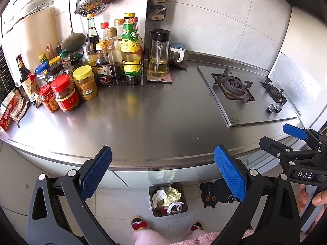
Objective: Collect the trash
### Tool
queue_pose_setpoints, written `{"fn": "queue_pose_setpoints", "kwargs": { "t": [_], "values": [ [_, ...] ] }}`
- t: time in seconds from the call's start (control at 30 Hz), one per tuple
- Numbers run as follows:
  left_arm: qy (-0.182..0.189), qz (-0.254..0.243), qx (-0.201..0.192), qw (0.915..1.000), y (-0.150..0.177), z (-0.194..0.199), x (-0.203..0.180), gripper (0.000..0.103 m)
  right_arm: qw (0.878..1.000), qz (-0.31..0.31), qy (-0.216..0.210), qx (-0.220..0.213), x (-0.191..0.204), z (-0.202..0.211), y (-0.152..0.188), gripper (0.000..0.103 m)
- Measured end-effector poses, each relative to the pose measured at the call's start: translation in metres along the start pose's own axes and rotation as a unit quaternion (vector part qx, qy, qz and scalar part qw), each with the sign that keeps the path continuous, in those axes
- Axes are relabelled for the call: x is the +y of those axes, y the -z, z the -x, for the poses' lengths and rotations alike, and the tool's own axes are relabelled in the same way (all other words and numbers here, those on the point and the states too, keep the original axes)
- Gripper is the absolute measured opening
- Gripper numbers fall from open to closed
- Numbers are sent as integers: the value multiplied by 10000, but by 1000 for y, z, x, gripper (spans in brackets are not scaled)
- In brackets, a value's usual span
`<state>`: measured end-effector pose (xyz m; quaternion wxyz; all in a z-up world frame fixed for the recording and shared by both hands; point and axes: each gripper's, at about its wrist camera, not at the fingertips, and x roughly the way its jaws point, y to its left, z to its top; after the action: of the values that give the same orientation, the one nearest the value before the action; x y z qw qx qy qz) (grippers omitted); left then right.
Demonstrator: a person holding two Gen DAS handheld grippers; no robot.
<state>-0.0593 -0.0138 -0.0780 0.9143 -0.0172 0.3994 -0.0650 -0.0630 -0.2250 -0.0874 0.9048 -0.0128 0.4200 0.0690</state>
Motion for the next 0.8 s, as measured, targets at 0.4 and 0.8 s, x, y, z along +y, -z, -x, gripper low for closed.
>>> {"fn": "queue_pose_setpoints", "kwargs": {
  "t": [0.4,0.8],
  "values": [
    [-5,-42,-129,9999,-6,6,-5,95,9999,-43,64,-103,-4,7,-5,100],
    [-5,-14,-312,9995,-11,15,-5,95,9998,-46,85,-187,-4,14,-7,100]
  ]
}}
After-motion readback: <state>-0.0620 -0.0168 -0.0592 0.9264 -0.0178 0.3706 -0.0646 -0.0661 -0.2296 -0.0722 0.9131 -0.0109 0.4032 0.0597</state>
